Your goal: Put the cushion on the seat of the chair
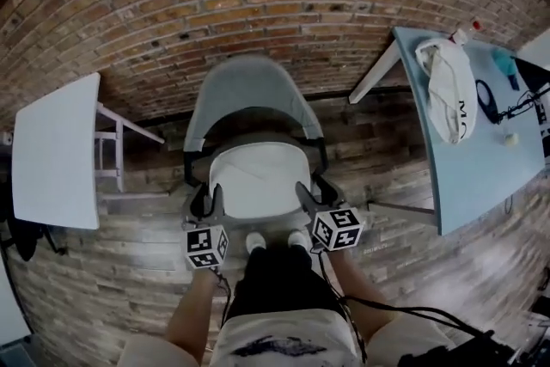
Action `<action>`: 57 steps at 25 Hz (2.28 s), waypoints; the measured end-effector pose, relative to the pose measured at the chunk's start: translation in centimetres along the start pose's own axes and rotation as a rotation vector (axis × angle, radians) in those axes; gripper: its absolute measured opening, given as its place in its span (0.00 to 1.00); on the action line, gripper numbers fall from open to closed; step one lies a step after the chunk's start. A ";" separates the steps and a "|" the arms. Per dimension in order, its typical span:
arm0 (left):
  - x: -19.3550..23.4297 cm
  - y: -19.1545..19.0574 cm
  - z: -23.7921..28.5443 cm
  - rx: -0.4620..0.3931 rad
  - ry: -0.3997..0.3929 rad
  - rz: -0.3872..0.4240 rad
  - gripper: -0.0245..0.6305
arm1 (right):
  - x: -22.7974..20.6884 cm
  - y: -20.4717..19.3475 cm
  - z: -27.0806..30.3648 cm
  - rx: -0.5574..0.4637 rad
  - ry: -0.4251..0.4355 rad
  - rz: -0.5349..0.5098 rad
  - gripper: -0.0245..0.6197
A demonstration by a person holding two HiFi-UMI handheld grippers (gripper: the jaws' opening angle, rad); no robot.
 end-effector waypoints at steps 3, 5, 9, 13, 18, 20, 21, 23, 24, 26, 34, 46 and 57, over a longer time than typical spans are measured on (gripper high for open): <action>-0.7 4.6 -1.5 -0.033 0.001 -0.012 0.22 | 1.6 4.3 -1.5 -0.040 0.016 -0.023 0.39; -1.3 7.4 -2.7 -0.057 -0.006 -0.017 0.20 | 2.6 7.0 -2.5 -0.072 0.023 -0.032 0.36; -2.9 11.9 -5.3 -0.096 -0.019 -0.005 0.17 | 4.6 11.6 -5.5 -0.126 0.039 -0.044 0.35; -3.8 16.1 -7.4 -0.147 -0.041 -0.011 0.12 | 6.3 15.5 -7.9 -0.178 0.063 -0.089 0.30; -4.0 19.1 -9.3 -0.190 -0.038 0.001 0.08 | 8.1 17.7 -9.6 -0.208 0.079 -0.121 0.21; -4.0 19.6 -9.6 -0.197 -0.041 0.016 0.08 | 8.9 18.2 -9.6 -0.219 0.091 -0.130 0.18; -4.0 19.8 -9.7 -0.198 -0.043 0.020 0.07 | 9.2 18.5 -9.6 -0.226 0.095 -0.133 0.17; -4.1 19.9 -10.0 -0.197 -0.042 0.012 0.06 | 9.8 19.0 -9.7 -0.234 0.098 -0.143 0.11; -4.2 20.1 -10.0 -0.198 -0.041 0.007 0.04 | 10.0 19.4 -9.8 -0.238 0.098 -0.150 0.10; -4.4 20.5 -9.8 -0.204 -0.042 0.003 0.03 | 10.3 20.1 -9.7 -0.248 0.100 -0.163 0.04; -4.2 21.2 -9.3 -0.215 -0.042 0.003 0.02 | 10.7 20.0 -9.5 -0.233 0.094 -0.180 0.04; -4.2 20.7 -8.7 -0.191 -0.048 -0.007 0.02 | 10.6 19.7 -9.0 -0.217 0.099 -0.178 0.04; -4.1 20.5 -8.3 -0.181 -0.046 -0.005 0.02 | 10.6 19.6 -8.3 -0.207 0.109 -0.171 0.04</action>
Point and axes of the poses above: the fingertips, and each gripper's own axes: z forward along the fingers, x to its left, y out of its top, the point moved 7 cm from there along -z, backward along the fingers, and after that the axes turned 11 degrees about -x, right-handed, at the moved point
